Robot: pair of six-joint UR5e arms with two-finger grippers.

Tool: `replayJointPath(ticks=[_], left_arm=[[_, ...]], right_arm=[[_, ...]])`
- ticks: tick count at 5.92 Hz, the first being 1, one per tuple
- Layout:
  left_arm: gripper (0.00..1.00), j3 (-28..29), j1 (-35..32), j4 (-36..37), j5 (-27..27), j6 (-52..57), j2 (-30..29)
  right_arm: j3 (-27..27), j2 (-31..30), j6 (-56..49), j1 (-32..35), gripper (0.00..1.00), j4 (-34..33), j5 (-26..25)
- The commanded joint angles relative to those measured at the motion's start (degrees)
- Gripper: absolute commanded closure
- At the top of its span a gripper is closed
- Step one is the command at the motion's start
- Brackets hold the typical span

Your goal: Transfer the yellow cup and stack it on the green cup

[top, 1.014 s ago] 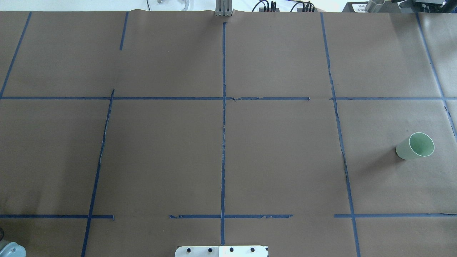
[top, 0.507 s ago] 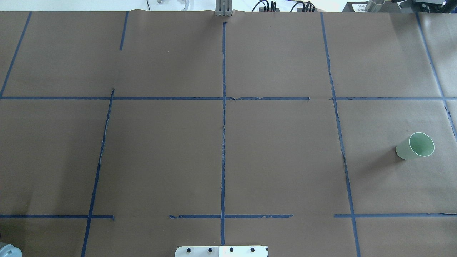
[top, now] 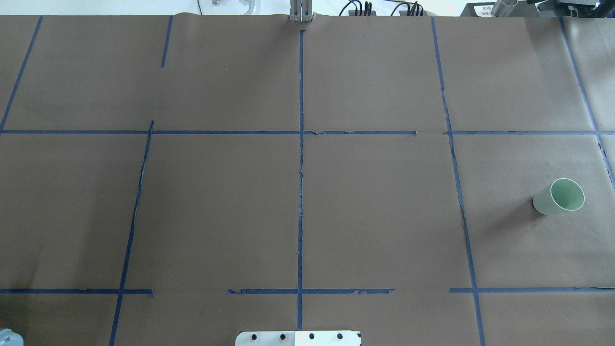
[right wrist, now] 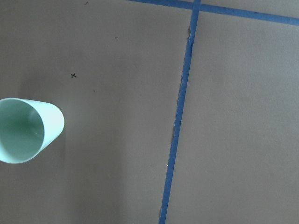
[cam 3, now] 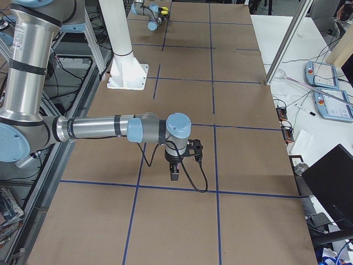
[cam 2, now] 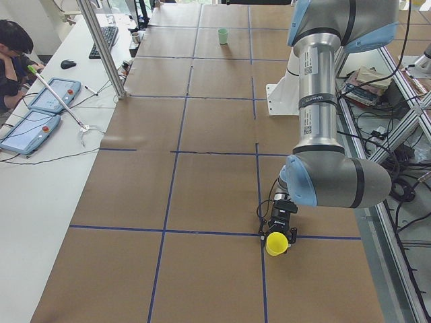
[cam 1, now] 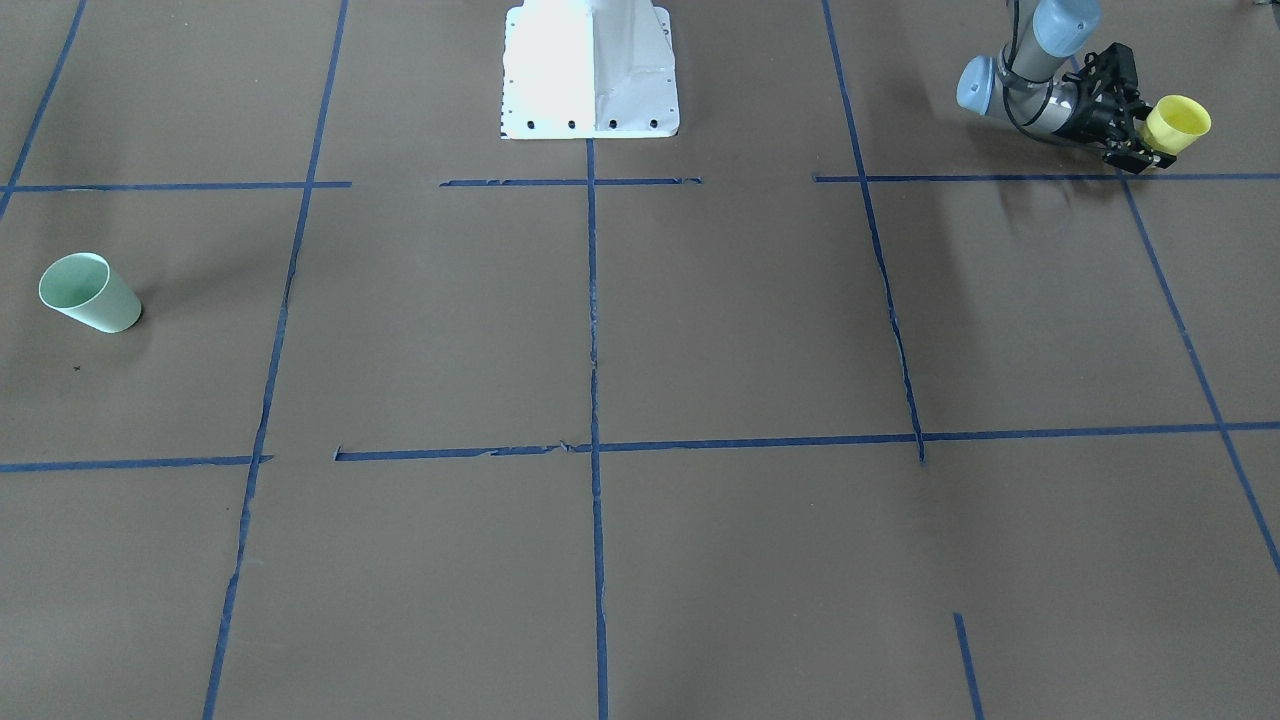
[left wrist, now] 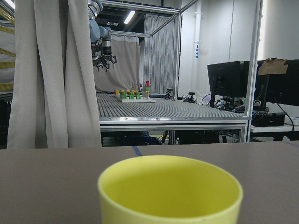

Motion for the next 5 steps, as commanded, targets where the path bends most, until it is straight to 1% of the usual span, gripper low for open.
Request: replayJointPath(ticks=[1,2,5], left_arm=[[0.39,-0.26,-0.09,0.06,0.01,0.09,0.57],[0.39,-1.57,-0.26,0.15,0.10,0.44,2.58],[0.39,-1.58,-0.87,-0.03,0.88,4.64,6.54]], right_arm=[[0.07,0.00,0.02,0.07,0.00,0.00,0.00],[0.07,0.00,0.11,0.07,0.00,0.00,0.09],[0.07,0.00,0.20,0.07,0.00,0.00,0.09]])
